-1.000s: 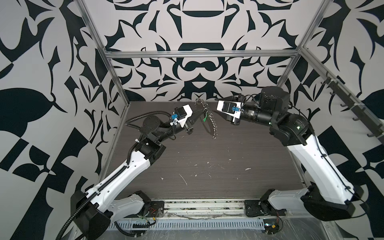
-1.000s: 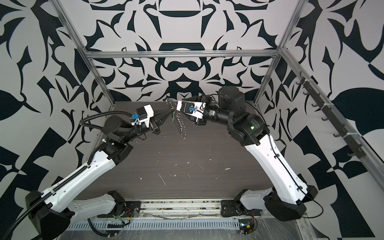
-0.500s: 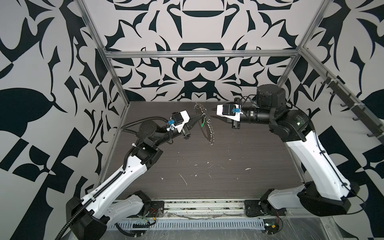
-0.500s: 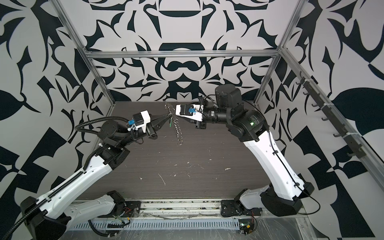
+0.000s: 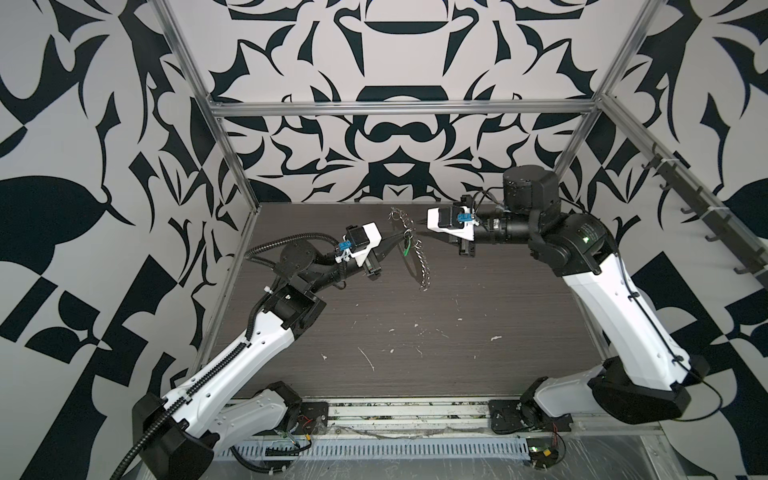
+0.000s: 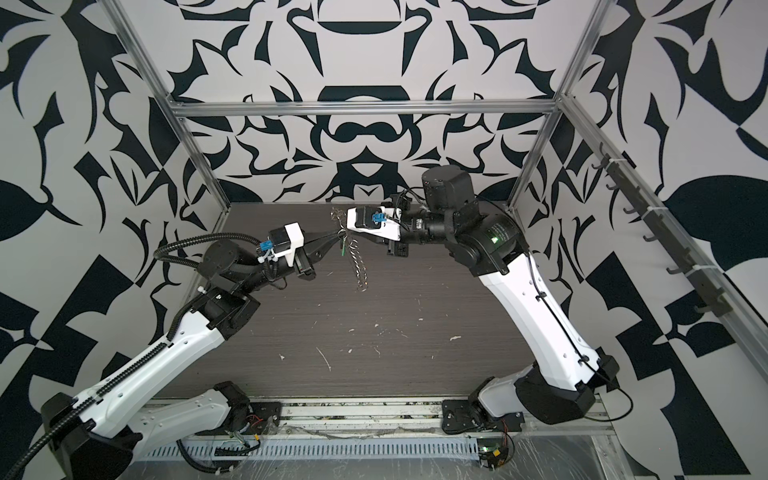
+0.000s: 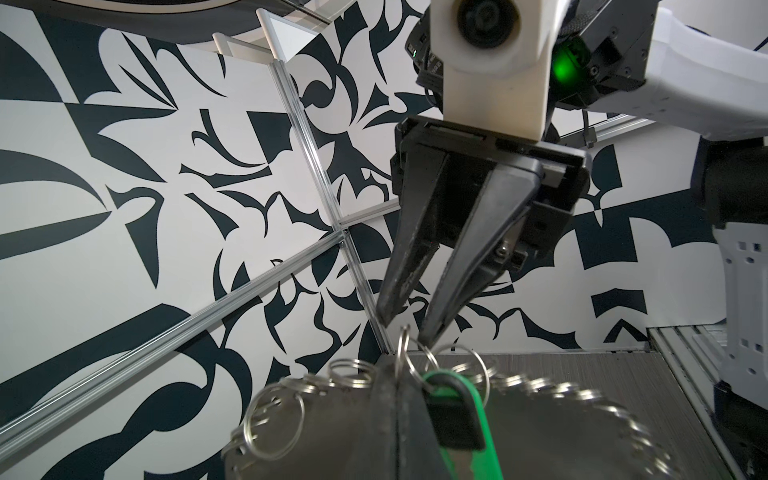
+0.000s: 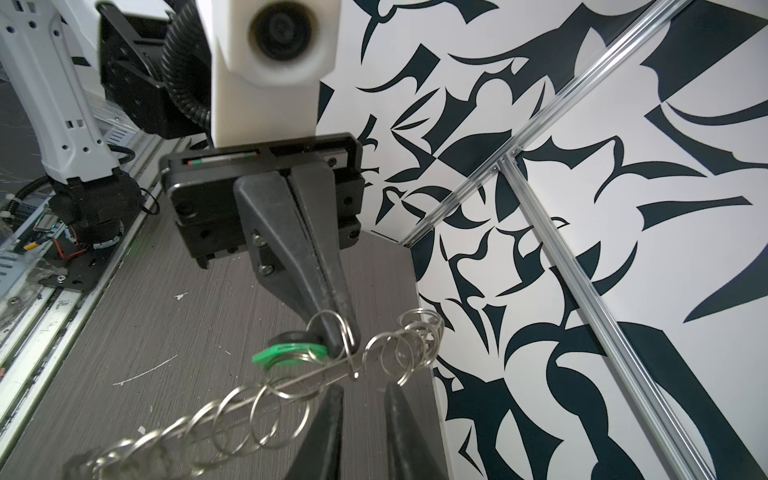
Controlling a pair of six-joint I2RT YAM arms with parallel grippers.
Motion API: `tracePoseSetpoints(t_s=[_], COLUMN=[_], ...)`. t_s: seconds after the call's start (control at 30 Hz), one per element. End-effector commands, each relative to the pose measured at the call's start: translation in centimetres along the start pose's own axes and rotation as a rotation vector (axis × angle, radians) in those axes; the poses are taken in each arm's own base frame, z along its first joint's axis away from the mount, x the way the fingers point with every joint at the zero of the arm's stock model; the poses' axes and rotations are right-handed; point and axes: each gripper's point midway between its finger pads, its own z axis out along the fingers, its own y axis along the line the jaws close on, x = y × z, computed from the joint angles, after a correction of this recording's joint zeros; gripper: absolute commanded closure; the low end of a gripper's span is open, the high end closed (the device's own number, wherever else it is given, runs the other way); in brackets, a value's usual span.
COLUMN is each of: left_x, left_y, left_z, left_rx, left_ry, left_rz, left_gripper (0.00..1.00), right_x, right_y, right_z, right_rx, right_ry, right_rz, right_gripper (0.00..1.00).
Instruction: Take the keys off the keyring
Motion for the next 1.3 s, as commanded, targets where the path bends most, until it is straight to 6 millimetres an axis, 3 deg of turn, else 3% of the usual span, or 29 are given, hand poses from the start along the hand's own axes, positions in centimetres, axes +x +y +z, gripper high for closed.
tracePoseSetpoints(t_s=[0.0, 0.77, 0.87, 1.0, 1.1, 1.27], left_x=[-0.5, 0.4, 0.5, 0.8, 1.4, 2.5], left_y=[-0.2, -0.7, -0.7, -0.5, -0.1, 1.1], left_z=[-0.2, -0.2, -0.2, -0.2, -0.3, -1.5], left_rx=[0.008, 0.030, 0.032, 0.024, -0.003, -0.068], left_ry=[-0.021, 0.003, 0.011, 0.029, 0.069, 0.129], left_rz=[0.020, 0.019, 0.024, 0.024, 0.012, -0.004], left_gripper=[1.00, 1.00, 1.00, 1.00, 1.00, 0.73], right_x=[-1.7, -1.7, -1.5, -1.4, -1.1, -1.1], right_y=[-0.3, 0.2, 0.4, 0.4, 0.0, -0.3], right_z=[-0.7, 0.7, 1.0, 1.1, 1.0, 0.7], right_rx=[0.004, -0.052, -0.062, -0.061, -0.034, -0.011], right_ry=[-0.051, -0.045, -0.034, -0.026, -0.003, 0.012], right_rz=[-0.012, -0.001, -0.001, -0.009, -0.022, -0.039], right_gripper=[0.79, 0.85, 0.87, 1.00, 1.00, 1.00])
